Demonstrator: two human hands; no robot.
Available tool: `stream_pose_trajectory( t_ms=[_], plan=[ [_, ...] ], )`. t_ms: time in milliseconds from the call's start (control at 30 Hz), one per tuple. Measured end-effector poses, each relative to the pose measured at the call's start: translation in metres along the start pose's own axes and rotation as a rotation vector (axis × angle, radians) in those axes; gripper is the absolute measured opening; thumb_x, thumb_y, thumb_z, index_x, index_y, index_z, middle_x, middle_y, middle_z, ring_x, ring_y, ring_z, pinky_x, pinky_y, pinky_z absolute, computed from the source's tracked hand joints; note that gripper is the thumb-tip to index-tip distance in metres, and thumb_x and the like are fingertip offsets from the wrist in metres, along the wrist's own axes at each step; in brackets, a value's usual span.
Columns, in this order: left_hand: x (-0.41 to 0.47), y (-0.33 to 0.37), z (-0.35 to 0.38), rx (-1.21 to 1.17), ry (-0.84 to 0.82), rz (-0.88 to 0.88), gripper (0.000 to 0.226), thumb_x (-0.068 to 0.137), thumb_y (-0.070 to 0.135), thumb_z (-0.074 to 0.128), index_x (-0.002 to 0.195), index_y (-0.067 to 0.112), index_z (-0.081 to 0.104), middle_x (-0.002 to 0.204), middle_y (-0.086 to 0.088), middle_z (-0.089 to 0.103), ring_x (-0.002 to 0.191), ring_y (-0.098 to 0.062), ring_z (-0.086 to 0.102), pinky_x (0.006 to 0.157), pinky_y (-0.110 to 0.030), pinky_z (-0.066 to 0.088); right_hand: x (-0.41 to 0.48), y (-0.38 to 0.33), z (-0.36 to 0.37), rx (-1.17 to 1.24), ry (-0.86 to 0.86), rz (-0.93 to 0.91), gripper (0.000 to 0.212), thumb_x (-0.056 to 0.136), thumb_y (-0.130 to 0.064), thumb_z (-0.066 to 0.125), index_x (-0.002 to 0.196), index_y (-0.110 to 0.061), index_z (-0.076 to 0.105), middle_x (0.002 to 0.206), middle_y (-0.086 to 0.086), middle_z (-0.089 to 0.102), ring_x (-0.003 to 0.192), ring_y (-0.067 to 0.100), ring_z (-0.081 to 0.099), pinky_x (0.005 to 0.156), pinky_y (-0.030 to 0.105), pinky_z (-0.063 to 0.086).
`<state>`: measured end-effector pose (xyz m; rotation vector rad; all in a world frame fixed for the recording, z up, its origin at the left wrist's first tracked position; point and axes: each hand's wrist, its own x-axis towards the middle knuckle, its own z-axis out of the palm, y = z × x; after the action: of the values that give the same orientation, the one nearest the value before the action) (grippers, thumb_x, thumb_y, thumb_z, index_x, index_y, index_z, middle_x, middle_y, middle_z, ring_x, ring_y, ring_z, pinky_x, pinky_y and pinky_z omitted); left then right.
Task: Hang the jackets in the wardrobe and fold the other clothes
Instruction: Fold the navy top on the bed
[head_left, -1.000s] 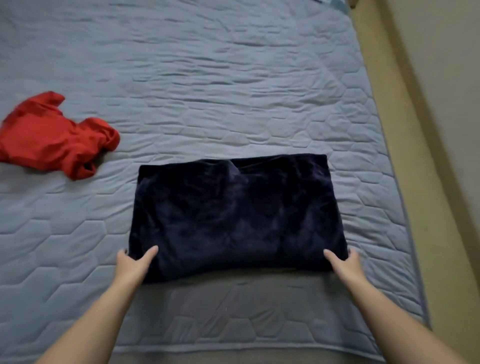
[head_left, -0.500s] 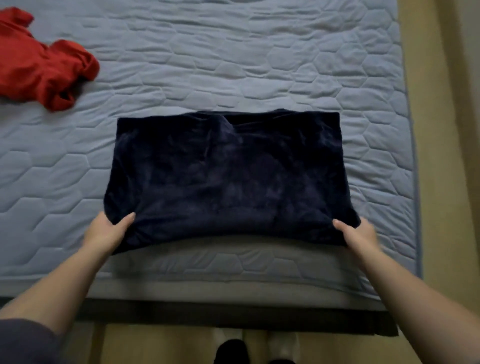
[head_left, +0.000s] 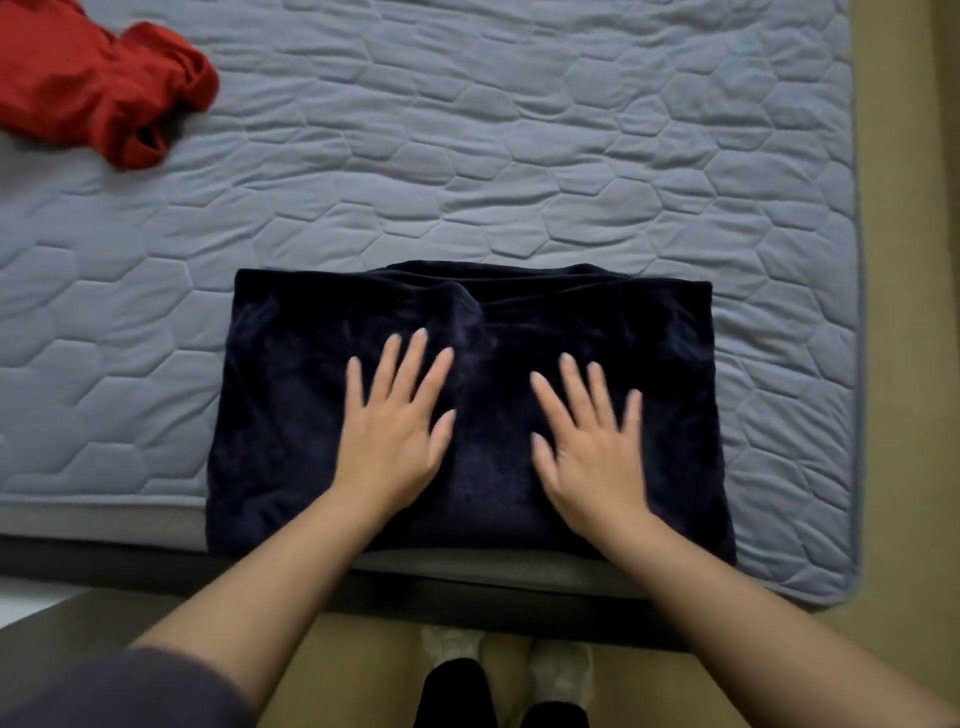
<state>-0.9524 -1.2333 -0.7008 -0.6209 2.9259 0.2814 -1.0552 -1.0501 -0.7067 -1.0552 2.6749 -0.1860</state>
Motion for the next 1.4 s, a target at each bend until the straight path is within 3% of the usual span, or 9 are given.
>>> stream_pose_trajectory(
  t_ms=[100,300,467,633,767,900,1100,1267,1400],
  plan=[
    [0.040,-0.012,0.039,0.112,-0.115,-0.023,0.064,0.092,0.054,0.021,0.151,0.030,0.012,0.160,-0.005,0.003,0.147,-0.027,0.001,0.113,-0.057,0.001,0.046,-0.004,0.038,-0.102,-0.146,-0.055,0.060,0.095,-0.051,0.028,0.151,-0.037,0.010,0.161,-0.002,-0.003,0.148,0.025,-0.005,0.112,0.060,-0.003],
    [0.069,-0.057,0.072,0.258,-0.171,-0.002,0.072,0.087,0.066,0.017,0.149,0.031,0.019,0.159,-0.006,0.013,0.145,-0.029,0.010,0.111,-0.059,0.001,0.082,0.028,0.069,-0.218,-0.175,0.068,0.067,0.088,-0.063,0.018,0.150,-0.039,0.010,0.161,-0.002,0.006,0.148,0.021,0.001,0.111,0.059,-0.007],
    [0.089,-0.083,0.026,0.208,0.008,0.060,0.069,0.088,0.049,0.047,0.148,0.019,0.029,0.154,-0.011,0.027,0.143,-0.033,0.021,0.109,-0.064,0.003,0.104,0.061,0.020,-0.188,-0.035,-0.015,0.058,0.093,-0.042,0.046,0.145,-0.021,0.036,0.155,0.000,0.029,0.145,0.024,0.021,0.110,0.064,0.002],
    [0.135,-0.106,-0.013,0.274,-0.027,0.107,0.036,0.085,0.032,0.064,0.110,0.007,0.057,0.103,-0.014,0.062,0.101,-0.032,0.058,0.108,-0.056,0.020,0.132,0.091,-0.015,-0.273,-0.013,-0.027,0.051,0.088,-0.026,0.059,0.136,-0.013,0.047,0.130,0.013,0.053,0.122,0.031,0.047,0.111,0.060,0.013],
    [0.143,-0.113,-0.017,0.276,-0.114,0.282,0.022,0.091,0.033,0.056,0.096,0.012,0.054,0.098,-0.009,0.066,0.094,-0.027,0.063,0.086,-0.040,0.037,0.148,0.104,-0.022,-0.298,-0.087,0.037,0.043,0.090,-0.034,0.057,0.128,-0.016,0.049,0.123,0.010,0.054,0.120,0.029,0.047,0.111,0.059,0.009],
    [0.152,-0.121,-0.010,0.256,0.093,0.153,0.014,0.092,0.017,0.056,0.088,0.003,0.057,0.081,-0.020,0.065,0.076,-0.035,0.063,0.105,-0.054,0.026,0.162,0.111,-0.022,-0.324,0.081,0.179,0.016,0.088,-0.013,0.052,0.102,-0.006,0.057,0.103,0.017,0.060,0.103,0.035,0.052,0.109,0.055,0.019],
    [0.128,-0.063,0.014,0.008,0.055,-0.239,0.055,0.092,0.015,0.041,0.145,0.012,0.028,0.154,-0.014,0.022,0.145,-0.026,0.011,0.112,-0.062,-0.002,0.140,0.054,-0.001,-0.093,0.082,0.295,0.059,0.090,-0.019,0.046,0.146,-0.015,0.027,0.158,0.008,0.015,0.146,0.027,0.009,0.111,0.062,-0.002],
    [0.036,-0.014,0.021,-0.150,0.070,0.007,0.063,0.089,0.044,0.035,0.148,0.024,0.028,0.158,-0.006,0.018,0.146,-0.024,0.013,0.111,-0.059,0.007,0.058,-0.016,0.015,0.084,0.051,-0.107,0.062,0.090,-0.042,0.038,0.149,-0.026,0.026,0.159,0.002,0.017,0.147,0.026,0.011,0.111,0.059,0.009],
    [0.009,-0.048,0.049,0.106,-0.104,0.106,0.059,0.089,0.049,0.030,0.144,0.030,0.036,0.154,-0.009,0.027,0.141,-0.030,0.028,0.109,-0.063,0.020,0.057,-0.004,0.048,-0.121,-0.200,-0.087,0.058,0.096,-0.054,0.026,0.150,-0.038,0.012,0.160,-0.003,-0.001,0.148,0.025,-0.004,0.114,0.059,0.000]
  ],
)
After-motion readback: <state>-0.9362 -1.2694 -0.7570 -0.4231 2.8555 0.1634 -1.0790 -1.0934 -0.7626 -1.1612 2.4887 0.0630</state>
